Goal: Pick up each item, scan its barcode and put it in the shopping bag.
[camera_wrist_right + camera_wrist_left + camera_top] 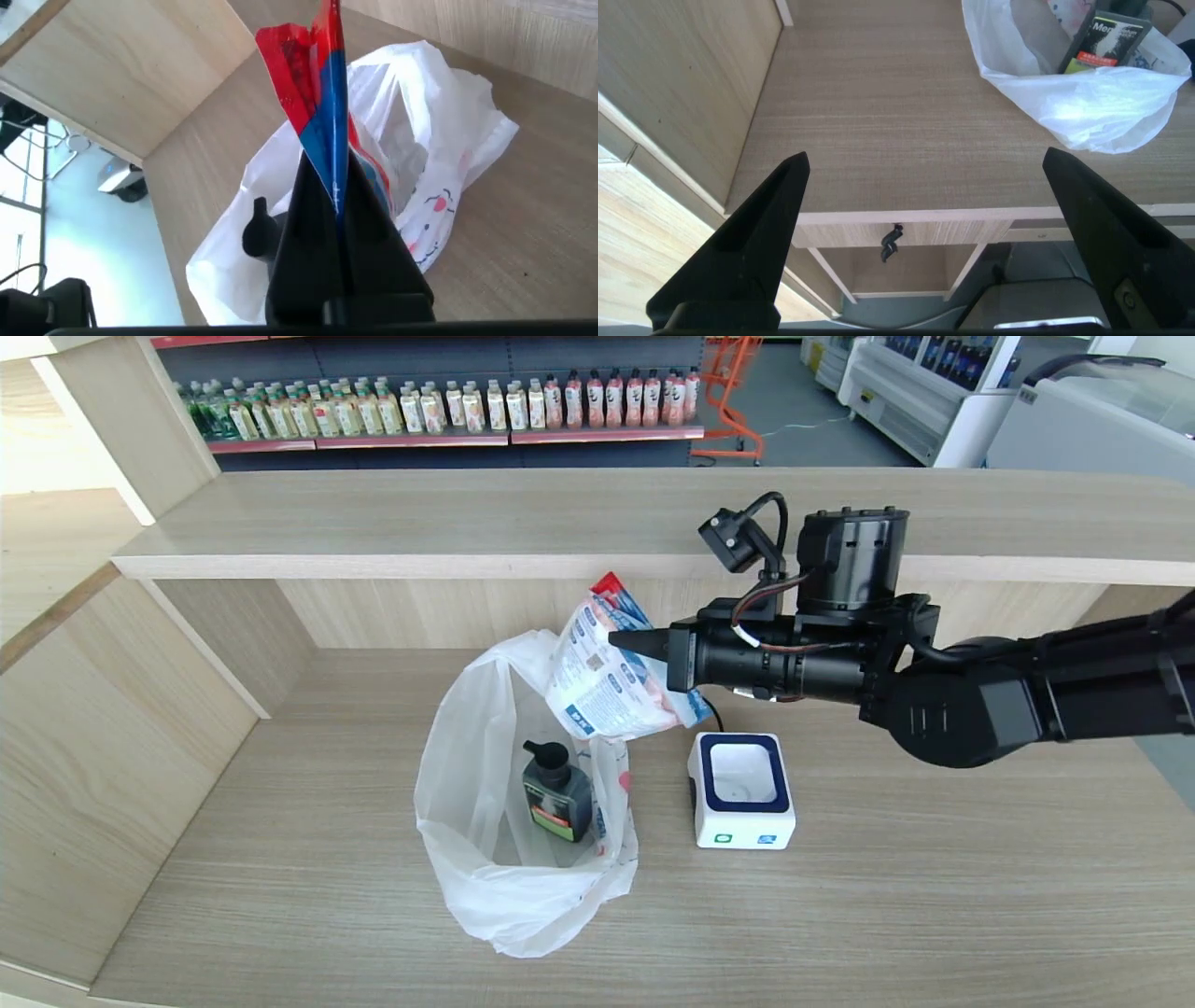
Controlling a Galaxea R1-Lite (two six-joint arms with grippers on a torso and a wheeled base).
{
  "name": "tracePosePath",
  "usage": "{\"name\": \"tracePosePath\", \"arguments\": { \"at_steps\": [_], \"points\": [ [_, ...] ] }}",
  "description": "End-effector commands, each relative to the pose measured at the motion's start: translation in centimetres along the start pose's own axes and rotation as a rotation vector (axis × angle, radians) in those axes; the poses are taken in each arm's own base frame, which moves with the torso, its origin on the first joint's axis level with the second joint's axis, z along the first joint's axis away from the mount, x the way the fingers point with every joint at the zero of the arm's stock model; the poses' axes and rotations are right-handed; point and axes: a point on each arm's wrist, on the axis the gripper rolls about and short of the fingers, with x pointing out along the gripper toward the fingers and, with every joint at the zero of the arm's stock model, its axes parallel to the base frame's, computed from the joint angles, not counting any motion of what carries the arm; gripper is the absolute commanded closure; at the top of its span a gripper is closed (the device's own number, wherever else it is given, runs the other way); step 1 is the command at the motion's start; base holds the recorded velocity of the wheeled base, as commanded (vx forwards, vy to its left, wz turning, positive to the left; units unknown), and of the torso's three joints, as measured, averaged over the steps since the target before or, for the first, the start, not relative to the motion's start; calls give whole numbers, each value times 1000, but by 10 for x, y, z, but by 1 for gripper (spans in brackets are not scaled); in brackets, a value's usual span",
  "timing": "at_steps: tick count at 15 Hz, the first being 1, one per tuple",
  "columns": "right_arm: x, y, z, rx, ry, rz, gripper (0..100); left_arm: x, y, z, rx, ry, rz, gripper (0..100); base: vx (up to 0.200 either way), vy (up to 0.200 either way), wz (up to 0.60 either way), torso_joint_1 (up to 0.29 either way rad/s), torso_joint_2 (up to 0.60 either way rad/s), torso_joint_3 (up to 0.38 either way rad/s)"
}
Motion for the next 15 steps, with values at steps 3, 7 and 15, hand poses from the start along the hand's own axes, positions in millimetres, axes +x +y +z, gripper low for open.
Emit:
{"name": "tracePosePath", "arguments": {
  "at_steps": [3,7,15],
  "points": [
    [31,-16,-22,8,29,24,100,0,0,0,0,0,0,0,0,0,0,0,0,0],
    [49,-25,-34,0,19,65,100,0,0,0,0,0,0,0,0,0,0,0,0,0],
    [61,-26,-48,-2,28,94,0,0,0,0,0,0,0,0,0,0,0,0,0,0]
  ]
}}
